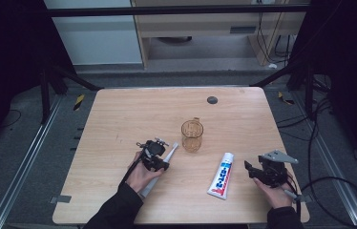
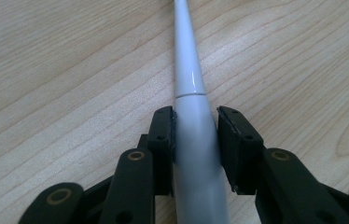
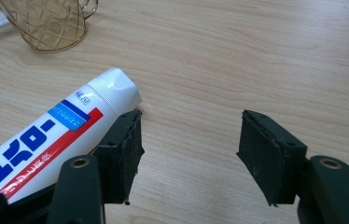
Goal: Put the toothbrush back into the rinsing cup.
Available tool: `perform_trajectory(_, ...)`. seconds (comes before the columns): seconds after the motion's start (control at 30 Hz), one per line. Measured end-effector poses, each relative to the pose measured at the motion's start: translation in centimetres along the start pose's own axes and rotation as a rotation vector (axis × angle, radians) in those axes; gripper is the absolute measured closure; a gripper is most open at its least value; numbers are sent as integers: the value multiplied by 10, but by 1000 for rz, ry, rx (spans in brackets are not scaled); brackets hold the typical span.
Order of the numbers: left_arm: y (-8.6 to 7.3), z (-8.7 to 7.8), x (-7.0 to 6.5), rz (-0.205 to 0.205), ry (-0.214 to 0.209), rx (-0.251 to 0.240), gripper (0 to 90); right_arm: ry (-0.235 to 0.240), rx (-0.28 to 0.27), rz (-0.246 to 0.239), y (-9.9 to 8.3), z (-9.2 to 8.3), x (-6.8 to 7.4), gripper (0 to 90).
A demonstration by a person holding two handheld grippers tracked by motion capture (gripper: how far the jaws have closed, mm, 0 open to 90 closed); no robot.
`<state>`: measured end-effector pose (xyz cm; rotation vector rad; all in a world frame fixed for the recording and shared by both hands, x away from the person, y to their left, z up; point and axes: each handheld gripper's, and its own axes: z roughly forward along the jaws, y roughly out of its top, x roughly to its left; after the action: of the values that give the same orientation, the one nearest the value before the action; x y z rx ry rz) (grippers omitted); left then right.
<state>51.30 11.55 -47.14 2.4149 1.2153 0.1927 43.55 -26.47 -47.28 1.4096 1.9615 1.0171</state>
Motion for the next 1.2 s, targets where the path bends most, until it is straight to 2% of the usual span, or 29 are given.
perform_trajectory(0.17,1,0,-1,14,3,8,674,0,-1,3,0,0,0,394)
perform_trajectory(0.2,1,0,0,27,3,4,674,0,0,3,0,0,0,394)
perform_trajectory(0.37,0,0,1,28,-7,2,676,0,-1,2,0,0,-1,394)
perform_trajectory(0.53,-2,-3,1,39,2,-8,677,-1,-2,7,0,-1,-2,394)
perform_trajectory(0.87,-5,-25,3,49,-8,-74,678,-1,-3,8,0,-1,-1,395)
perform_trajectory(1.03,-7,-37,6,42,-12,-133,679,-3,-2,7,0,-1,-2,394)
perform_trajectory(1.2,-8,-44,7,45,-6,-155,679,-3,-4,10,0,-2,-2,395)
